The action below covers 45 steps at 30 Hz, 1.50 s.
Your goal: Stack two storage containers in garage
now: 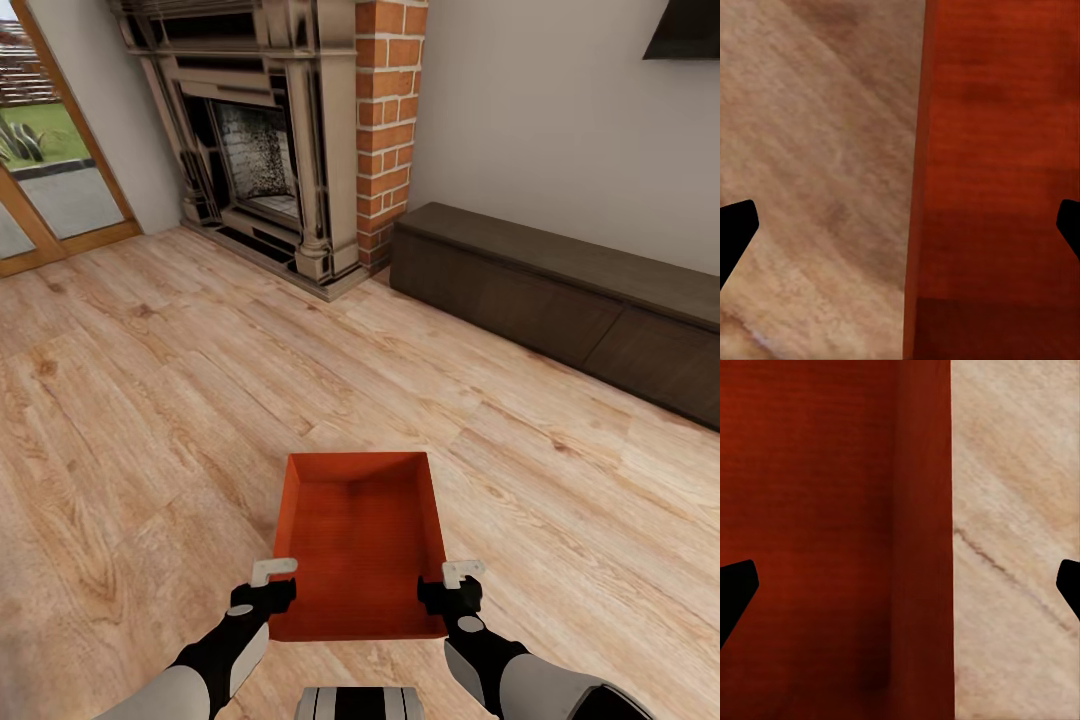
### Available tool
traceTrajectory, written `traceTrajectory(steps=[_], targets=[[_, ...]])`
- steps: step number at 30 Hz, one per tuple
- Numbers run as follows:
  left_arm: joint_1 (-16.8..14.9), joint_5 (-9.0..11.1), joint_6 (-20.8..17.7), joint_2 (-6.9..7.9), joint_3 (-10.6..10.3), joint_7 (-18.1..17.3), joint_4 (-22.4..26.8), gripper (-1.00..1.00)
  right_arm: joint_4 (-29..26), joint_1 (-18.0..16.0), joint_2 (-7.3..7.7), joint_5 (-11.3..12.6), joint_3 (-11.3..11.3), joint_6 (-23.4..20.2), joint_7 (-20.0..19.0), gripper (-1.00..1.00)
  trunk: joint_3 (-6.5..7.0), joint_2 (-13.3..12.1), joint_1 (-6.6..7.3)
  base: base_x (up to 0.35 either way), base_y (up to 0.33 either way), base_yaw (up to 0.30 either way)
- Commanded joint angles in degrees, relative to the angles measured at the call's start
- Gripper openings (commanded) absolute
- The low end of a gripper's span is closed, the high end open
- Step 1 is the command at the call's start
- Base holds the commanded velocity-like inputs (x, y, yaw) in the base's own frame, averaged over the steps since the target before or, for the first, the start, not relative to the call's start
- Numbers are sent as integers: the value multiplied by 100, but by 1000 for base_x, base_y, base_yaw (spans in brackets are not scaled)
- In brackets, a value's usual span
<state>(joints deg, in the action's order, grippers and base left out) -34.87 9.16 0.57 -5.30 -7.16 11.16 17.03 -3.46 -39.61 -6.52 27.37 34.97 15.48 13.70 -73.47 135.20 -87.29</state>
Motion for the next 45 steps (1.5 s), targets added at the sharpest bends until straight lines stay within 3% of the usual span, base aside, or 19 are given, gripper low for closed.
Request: traceTrajectory(steps=[1,9,20,35,45], targets=[[-2,60,5,3,-49,36,-2,100,4,-3,-2,49,48,16,18,100,-4,1,1,0,0,0],[-3,54,5,3,-50,36,-2,100,4,-3,18,49,46,16,18,100,-4,1,1,0,0,0],[-5,51,13,3,-51,36,2,100,4,-3,180,49,48,16,18,100,-4,1,1,0,0,0],[-6,51,14,8,-54,36,2,100,4,-3,100,50,50,11,10,100,-4,1,1,0,0,0],[-5,51,14,12,-51,36,2,100,4,-3,61,66,44,7,-205,100,-4,1,1,0,0,0]])
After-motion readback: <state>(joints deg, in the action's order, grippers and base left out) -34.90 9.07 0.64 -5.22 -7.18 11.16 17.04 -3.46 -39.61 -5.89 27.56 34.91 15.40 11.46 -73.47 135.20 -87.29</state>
